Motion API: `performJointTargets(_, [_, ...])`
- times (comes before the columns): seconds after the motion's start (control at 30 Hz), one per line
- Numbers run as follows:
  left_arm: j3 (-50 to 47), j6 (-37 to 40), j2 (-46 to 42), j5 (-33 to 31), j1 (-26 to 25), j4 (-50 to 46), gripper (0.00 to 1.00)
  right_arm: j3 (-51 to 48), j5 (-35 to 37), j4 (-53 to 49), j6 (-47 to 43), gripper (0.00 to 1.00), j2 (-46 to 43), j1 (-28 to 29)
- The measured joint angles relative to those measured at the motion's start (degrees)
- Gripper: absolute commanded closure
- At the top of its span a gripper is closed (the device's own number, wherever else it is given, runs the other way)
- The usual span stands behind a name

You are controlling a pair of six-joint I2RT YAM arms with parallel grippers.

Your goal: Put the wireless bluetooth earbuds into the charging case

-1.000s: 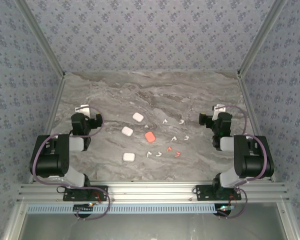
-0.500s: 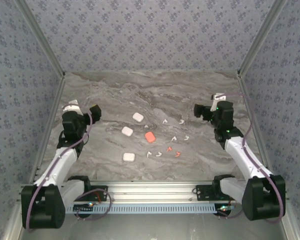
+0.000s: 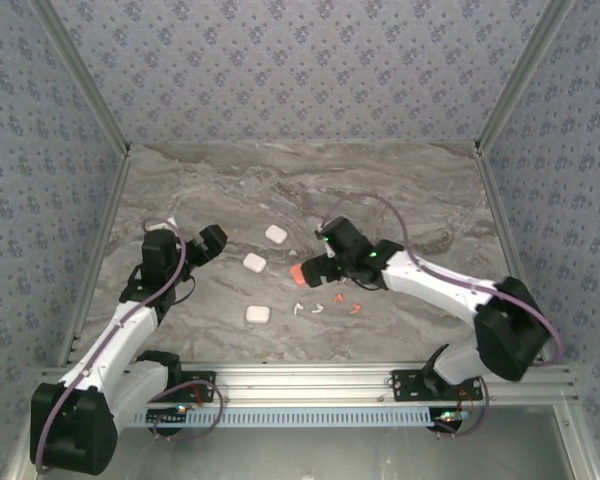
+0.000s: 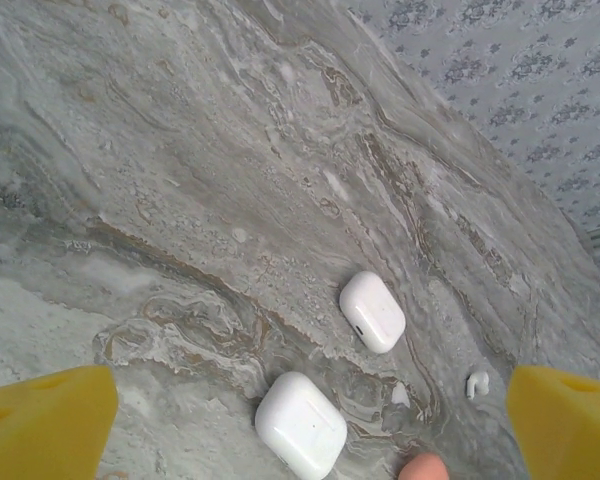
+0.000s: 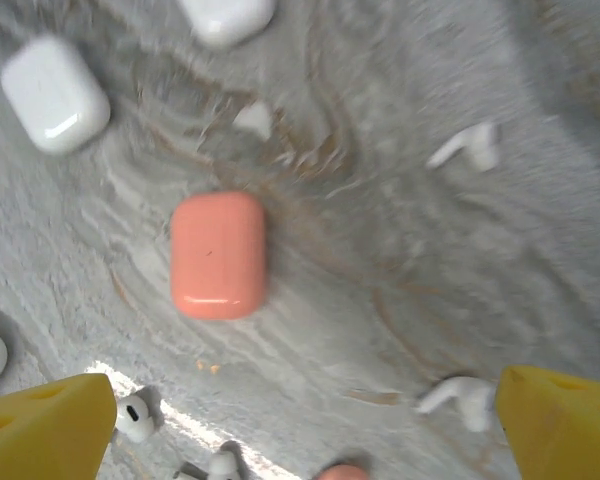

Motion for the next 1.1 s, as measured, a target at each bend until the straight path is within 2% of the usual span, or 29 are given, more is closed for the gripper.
performJointTargets(0.13, [0.00,-0.79,1.14,-0.04,-0.98,-0.02,0.01,4.48,0.66,-1.40,-0.02,0.07,7.56,2.45])
performJointTargets(0.27, [0.00,-0.85,1.51,-0.07,-1.97,-0.04,0.01,9.09,1.44,-2.32,-0.20,0.17,13.40,3.78])
performJointTargets(0.5, [0.00,-1.46,1.51,-0.33,-2.56,-0.04,0.01,15.19,3.32,-3.34,-0.26,0.19,20.79,5.38])
performJointTargets(0.77, [0.00,-1.88,1.51,-0.33,-2.60,-0.02,0.01,16.15,4.81,-4.98,-0.50,0.29,24.90,6.25])
performJointTargets(1.1, [0.00,-1.88,1.51,-0.35,-2.60,-0.02,0.01,16.11,6.32,-6.25,-0.70,0.41,25.49,6.34])
